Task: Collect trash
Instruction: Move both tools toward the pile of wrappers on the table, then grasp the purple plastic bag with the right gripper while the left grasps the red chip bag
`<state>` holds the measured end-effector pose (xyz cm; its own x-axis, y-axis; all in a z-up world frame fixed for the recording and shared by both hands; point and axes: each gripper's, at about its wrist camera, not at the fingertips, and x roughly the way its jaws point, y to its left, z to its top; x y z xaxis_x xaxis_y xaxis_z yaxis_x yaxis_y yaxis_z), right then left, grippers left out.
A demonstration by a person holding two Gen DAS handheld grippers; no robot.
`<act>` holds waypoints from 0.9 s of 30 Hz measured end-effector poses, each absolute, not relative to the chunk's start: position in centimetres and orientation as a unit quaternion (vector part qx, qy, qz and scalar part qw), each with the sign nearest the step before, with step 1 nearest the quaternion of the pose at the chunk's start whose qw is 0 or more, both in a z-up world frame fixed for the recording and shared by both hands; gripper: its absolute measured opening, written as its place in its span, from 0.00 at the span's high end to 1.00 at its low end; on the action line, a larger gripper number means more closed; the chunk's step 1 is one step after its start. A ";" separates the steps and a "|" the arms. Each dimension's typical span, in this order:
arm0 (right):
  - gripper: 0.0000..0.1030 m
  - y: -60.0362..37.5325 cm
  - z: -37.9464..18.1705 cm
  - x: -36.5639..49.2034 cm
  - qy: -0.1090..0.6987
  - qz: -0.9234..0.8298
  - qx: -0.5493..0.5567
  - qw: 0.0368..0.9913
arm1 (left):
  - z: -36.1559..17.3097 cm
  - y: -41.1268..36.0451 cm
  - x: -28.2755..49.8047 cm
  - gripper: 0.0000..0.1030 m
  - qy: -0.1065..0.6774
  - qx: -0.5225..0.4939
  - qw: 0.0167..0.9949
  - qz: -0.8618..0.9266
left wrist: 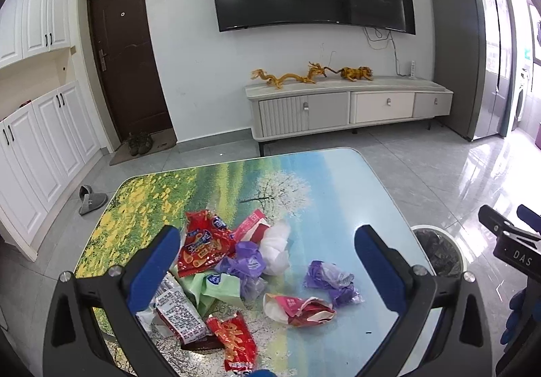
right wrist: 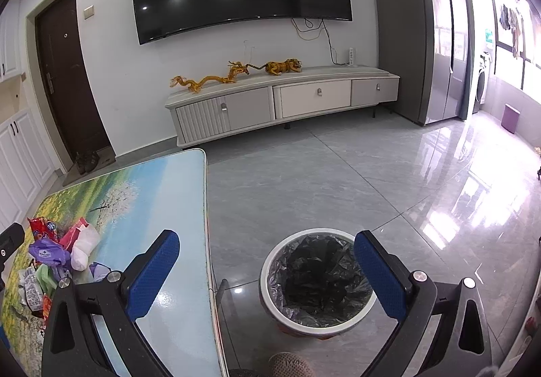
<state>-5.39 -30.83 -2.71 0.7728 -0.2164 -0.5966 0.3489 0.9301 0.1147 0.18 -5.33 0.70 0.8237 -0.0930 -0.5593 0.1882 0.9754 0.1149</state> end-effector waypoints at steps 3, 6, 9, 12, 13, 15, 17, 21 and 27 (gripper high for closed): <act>0.00 -30.7 -2.5 -5.5 0.298 -0.152 0.106 0.936 | 0.8 -4.1 0.5 0.00 0.292 0.070 0.952 -0.056; 0.00 -30.8 -2.2 -5.8 0.291 -0.149 0.105 0.939 | 1.1 -2.2 0.6 0.00 0.292 0.054 0.954 -0.041; 0.00 -31.0 -1.9 -6.2 0.279 -0.148 0.110 0.942 | 1.6 0.3 0.7 0.00 0.287 0.043 0.957 -0.021; 0.00 -31.0 -1.6 -6.5 0.271 -0.148 0.106 0.945 | 1.8 3.2 0.6 0.00 0.285 0.035 0.958 0.000; 0.00 -30.8 -1.6 -6.4 0.272 -0.146 0.102 0.946 | 1.8 4.0 0.5 0.00 0.285 0.034 0.958 0.008; 0.00 -30.5 -1.5 -6.4 0.279 -0.136 0.099 0.946 | 1.6 5.8 0.3 0.00 0.290 0.027 0.956 0.016; 0.00 -30.0 -1.5 -6.2 0.287 -0.124 0.097 0.945 | 1.3 7.5 0.1 0.00 0.303 0.012 0.953 0.014; 0.00 -28.4 -1.6 -5.7 0.299 -0.090 0.088 0.946 | 0.4 8.9 -1.6 0.01 0.318 -0.001 0.948 -0.019; 0.25 -25.0 -2.1 -3.5 0.319 -0.015 0.071 0.945 | -2.4 6.8 -3.6 0.20 0.375 -0.016 0.920 -0.113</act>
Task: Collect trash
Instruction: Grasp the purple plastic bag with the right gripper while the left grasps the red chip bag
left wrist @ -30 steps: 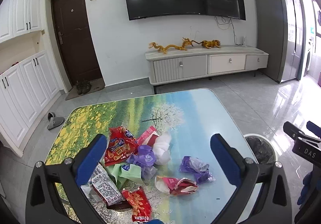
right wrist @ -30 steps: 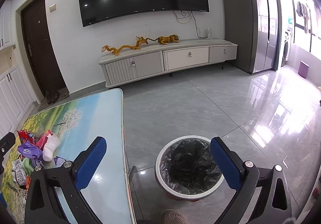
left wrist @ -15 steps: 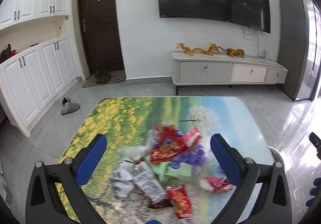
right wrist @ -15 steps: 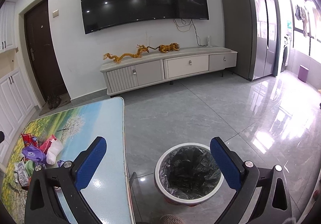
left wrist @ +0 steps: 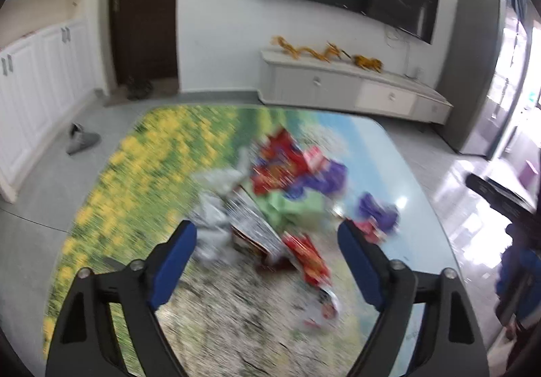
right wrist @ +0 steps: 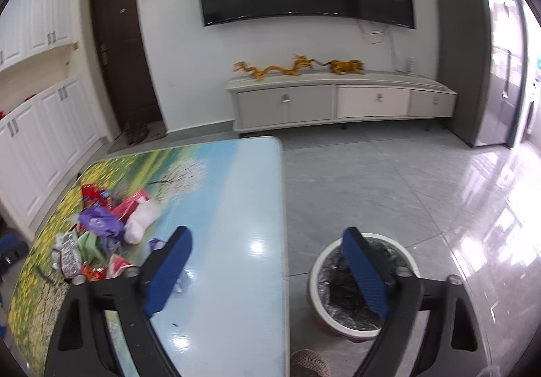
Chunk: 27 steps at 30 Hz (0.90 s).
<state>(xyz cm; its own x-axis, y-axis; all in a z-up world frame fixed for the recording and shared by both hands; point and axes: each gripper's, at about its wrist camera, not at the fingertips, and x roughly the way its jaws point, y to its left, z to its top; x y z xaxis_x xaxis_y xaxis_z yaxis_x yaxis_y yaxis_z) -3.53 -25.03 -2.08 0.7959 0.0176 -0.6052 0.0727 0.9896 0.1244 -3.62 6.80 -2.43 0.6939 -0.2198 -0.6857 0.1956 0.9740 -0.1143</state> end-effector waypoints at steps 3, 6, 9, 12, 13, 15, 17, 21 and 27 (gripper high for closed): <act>0.39 -23.3 -2.8 -1.9 0.336 0.031 0.066 0.939 | -4.3 5.1 -3.8 0.27 0.402 -0.016 0.904 -0.145; 0.44 -21.5 -3.6 -0.5 0.350 0.081 0.066 0.931 | -5.9 3.6 -3.7 0.33 0.424 -0.013 0.891 -0.163; 0.47 -19.9 -4.9 1.1 0.370 0.119 0.065 0.919 | -7.2 2.6 -3.5 0.38 0.445 -0.010 0.879 -0.168; 0.49 -18.7 -6.5 2.6 0.392 0.147 0.070 0.905 | -8.4 2.5 -3.0 0.45 0.463 -0.008 0.872 -0.162; 0.50 -18.3 -6.9 2.9 0.398 0.154 0.070 0.902 | -8.7 2.4 -2.9 0.48 0.467 -0.009 0.870 -0.159; 0.52 -17.7 -7.8 3.3 0.407 0.167 0.071 0.895 | -9.3 2.6 -2.8 0.54 0.475 -0.016 0.865 -0.158; 0.57 -17.3 -8.7 3.8 0.419 0.175 0.076 0.888 | -9.6 2.6 -2.5 0.61 0.481 -0.019 0.862 -0.159; 0.70 -17.9 -10.1 4.1 0.436 0.182 0.098 0.876 | -9.9 2.2 -2.6 0.77 0.487 -0.021 0.855 -0.174; 0.72 -18.8 -9.9 3.5 0.424 0.189 0.115 0.878 | -9.0 1.2 -3.9 0.86 0.477 -0.013 0.860 -0.181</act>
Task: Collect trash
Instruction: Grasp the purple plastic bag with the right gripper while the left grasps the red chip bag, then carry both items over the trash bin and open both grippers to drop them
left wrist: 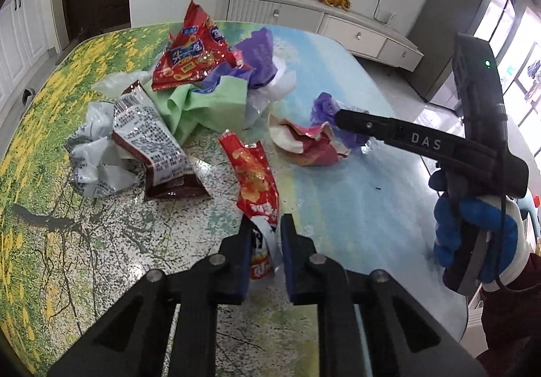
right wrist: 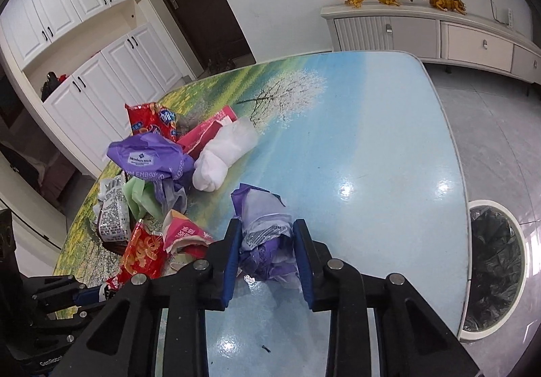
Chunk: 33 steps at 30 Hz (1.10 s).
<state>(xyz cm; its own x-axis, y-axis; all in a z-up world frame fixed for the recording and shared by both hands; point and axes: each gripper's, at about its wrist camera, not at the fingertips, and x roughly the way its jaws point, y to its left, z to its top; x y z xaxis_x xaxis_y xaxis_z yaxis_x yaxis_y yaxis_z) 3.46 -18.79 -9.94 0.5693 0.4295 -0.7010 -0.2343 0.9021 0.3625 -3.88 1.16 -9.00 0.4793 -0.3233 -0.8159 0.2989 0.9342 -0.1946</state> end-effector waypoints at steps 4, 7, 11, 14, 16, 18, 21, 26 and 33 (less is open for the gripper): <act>0.72 -19.8 -8.8 2.6 0.399 0.185 0.125 0.889 | -7.3 1.1 -4.6 0.86 0.458 -0.007 0.871 -0.177; 0.72 -21.1 -7.7 1.9 0.380 0.179 0.135 0.897 | -5.6 0.7 -4.7 0.86 0.441 0.003 0.879 -0.180; 0.73 -23.8 -6.5 0.9 0.355 0.155 0.145 0.911 | -3.4 -1.3 -3.9 0.86 0.419 0.033 0.885 -0.200; 0.72 -26.6 -5.8 0.3 0.340 0.123 0.151 0.920 | -2.2 -3.7 -2.7 0.86 0.408 0.049 0.884 -0.225; 0.72 -29.2 -5.9 -0.1 0.334 0.094 0.162 0.924 | -1.3 -6.5 -1.8 0.86 0.399 0.066 0.880 -0.248; 0.72 -31.7 -6.4 -0.4 0.335 0.061 0.171 0.925 | -0.8 -9.4 -0.8 0.86 0.393 0.081 0.875 -0.272; 0.72 -35.5 -7.8 -0.8 0.344 0.013 0.188 0.920 | -0.7 -13.9 0.6 0.86 0.389 0.100 0.864 -0.303; 0.72 -40.1 -10.7 -1.1 0.366 -0.043 0.207 0.906 | -1.8 -20.7 2.5 0.86 0.408 0.111 0.837 -0.348; 0.70 -44.2 -14.6 0.0 0.397 -0.082 0.233 0.884 | -5.3 -28.6 4.9 0.85 0.448 0.121 0.804 -0.371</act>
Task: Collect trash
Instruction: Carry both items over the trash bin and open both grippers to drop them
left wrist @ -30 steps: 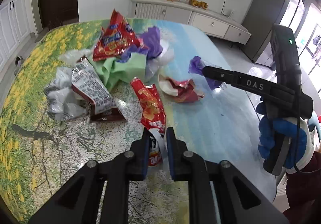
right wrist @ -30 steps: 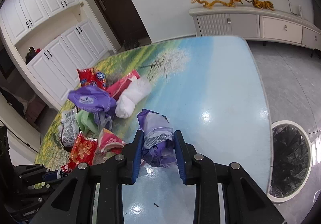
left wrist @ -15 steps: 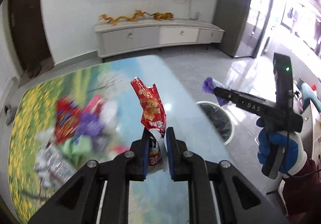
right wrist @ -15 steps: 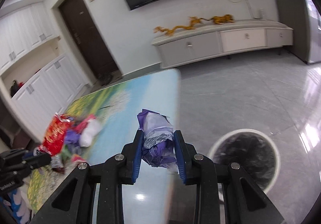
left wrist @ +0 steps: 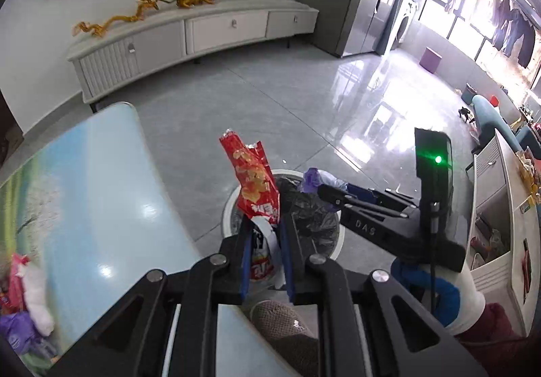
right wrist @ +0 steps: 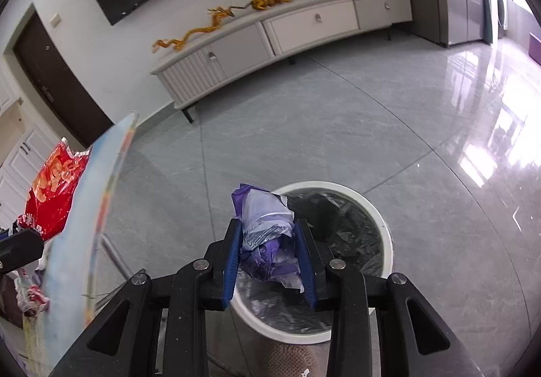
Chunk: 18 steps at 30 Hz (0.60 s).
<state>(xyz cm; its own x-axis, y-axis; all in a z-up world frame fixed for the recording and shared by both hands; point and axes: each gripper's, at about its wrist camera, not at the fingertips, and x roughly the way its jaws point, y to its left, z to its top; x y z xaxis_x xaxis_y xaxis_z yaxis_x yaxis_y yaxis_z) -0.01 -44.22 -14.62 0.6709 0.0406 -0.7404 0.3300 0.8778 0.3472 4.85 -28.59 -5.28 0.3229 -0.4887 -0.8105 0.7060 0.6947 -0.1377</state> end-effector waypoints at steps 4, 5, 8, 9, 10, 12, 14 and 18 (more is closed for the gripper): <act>0.70 -46.3 -17.3 -0.1 0.418 -0.099 0.247 0.868 | -7.3 -31.1 6.3 0.85 0.471 0.107 0.789 -0.379; 0.65 -46.6 -17.9 0.0 0.424 -0.103 0.250 0.864 | -7.6 -31.6 6.8 0.85 0.475 0.106 0.786 -0.380; 0.55 -47.6 -19.2 0.1 0.434 -0.112 0.261 0.855 | -8.4 -33.0 7.9 0.82 0.492 0.091 0.774 -0.387; 0.53 -47.8 -19.5 -0.1 0.436 -0.115 0.264 0.852 | -8.8 -33.4 8.1 0.77 0.500 0.080 0.768 -0.392; 0.51 -47.9 -19.6 -0.2 0.438 -0.118 0.265 0.851 | -8.9 -33.6 8.3 0.65 0.503 0.074 0.767 -0.391; 0.50 -48.2 -19.6 -0.4 0.440 -0.123 0.266 0.849 | -9.0 -33.9 8.5 0.49 0.506 0.064 0.768 -0.388; 0.50 -48.3 -19.3 -0.7 0.437 -0.128 0.267 0.849 | -8.7 -33.9 8.6 0.49 0.505 0.059 0.769 -0.389; 0.49 -49.0 -18.4 -1.6 0.425 -0.142 0.270 0.852 | -7.2 -33.1 7.8 0.49 0.480 0.063 0.789 -0.379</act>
